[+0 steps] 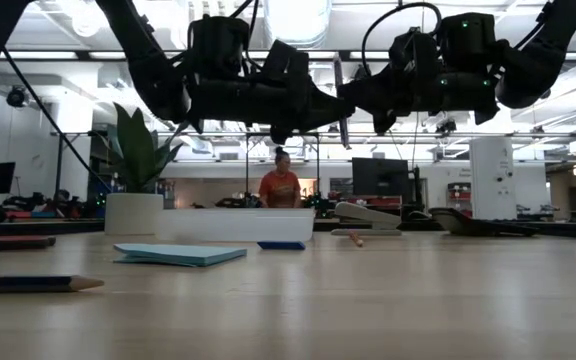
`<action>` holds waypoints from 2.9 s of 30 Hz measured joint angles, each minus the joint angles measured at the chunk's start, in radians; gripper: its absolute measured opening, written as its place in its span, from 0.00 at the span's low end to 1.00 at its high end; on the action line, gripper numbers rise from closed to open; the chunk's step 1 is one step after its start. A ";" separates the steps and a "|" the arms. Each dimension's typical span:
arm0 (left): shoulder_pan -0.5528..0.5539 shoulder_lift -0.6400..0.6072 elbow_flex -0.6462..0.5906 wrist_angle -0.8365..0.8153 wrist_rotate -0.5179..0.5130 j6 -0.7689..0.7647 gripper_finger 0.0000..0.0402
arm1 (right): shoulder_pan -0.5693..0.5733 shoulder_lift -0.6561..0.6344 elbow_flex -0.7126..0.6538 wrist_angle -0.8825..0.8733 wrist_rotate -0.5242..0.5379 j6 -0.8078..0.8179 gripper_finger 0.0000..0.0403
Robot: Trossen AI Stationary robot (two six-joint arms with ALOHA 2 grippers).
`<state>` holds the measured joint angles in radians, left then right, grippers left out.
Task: Pack school essentials
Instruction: Put the purple pen into the supply box, then put the black scissors into the supply box
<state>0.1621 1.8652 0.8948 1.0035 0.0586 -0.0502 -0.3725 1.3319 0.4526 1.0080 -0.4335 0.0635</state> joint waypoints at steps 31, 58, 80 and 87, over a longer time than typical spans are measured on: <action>0.002 -0.243 0.131 -0.990 -0.151 0.111 0.05 | -0.047 -0.370 0.000 -0.639 0.085 -0.031 0.43; 0.098 0.039 0.567 -2.059 -0.177 0.389 0.05 | -0.047 -0.428 0.000 -0.727 0.122 -0.082 0.41; 0.104 0.122 0.601 -2.042 -0.178 0.424 0.23 | -0.047 -0.427 0.000 -0.727 0.122 -0.095 0.41; 0.104 0.122 0.601 -2.033 -0.190 0.424 0.29 | -0.047 -0.427 0.000 -0.727 0.122 -0.102 0.41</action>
<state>0.2665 1.9877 1.4956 -1.0296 -0.1310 0.3737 -0.4198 0.9047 0.4526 0.2810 -0.3111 -0.0385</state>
